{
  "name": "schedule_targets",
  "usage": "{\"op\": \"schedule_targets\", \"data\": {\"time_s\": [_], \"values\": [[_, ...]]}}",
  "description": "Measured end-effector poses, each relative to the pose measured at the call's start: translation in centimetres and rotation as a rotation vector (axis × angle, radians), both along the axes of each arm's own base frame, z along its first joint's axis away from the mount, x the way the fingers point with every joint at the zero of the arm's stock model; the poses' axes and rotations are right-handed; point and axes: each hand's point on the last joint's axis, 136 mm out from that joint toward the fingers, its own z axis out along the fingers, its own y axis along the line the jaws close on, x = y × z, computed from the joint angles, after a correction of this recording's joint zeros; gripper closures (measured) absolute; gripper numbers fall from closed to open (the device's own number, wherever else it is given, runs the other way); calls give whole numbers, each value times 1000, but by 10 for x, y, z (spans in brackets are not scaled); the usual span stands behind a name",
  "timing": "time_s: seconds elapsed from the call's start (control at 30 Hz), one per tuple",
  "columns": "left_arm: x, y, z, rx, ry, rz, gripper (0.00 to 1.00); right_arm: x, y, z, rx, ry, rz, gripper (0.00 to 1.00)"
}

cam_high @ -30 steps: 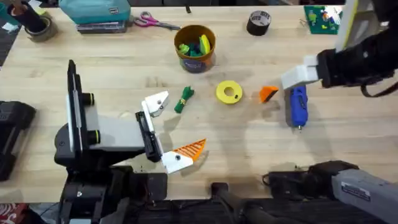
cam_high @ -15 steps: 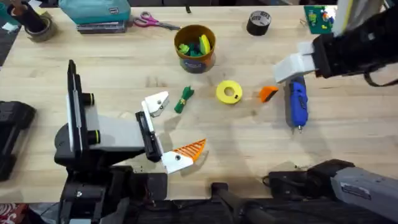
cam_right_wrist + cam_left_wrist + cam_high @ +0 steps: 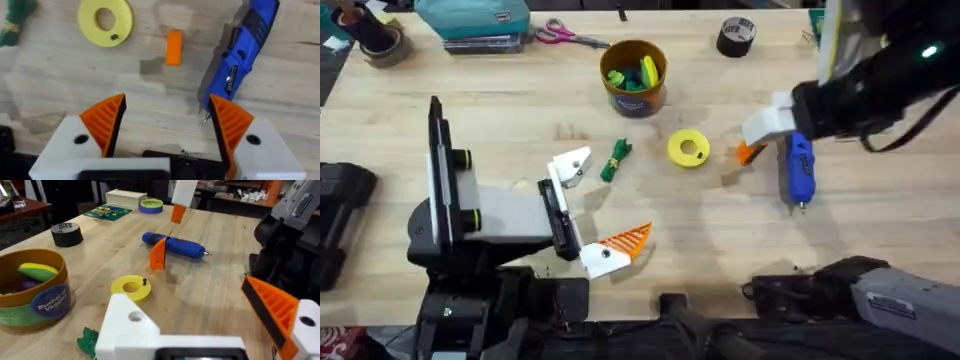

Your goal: Pick up the gripper from the table and insert it into the empty holder that is missing its gripper. Then pick up a screw, insert it into the mounting hole, and use the screwdriver to tighten it. Finally, clean up the table by picking up the vegetable and placing it into the bucket.

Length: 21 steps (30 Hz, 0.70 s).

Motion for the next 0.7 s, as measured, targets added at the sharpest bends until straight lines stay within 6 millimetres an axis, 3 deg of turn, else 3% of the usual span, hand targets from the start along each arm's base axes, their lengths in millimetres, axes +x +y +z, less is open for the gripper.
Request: {"op": "schedule_targets", "data": {"time_s": [0.17,0.7], "values": [[0,0,0,0,0,0,15,3,-7,-24,-37,3,-43,4],[0,0,0,0,0,0,15,30,-3,-71,-82,71,-76,5]]}}
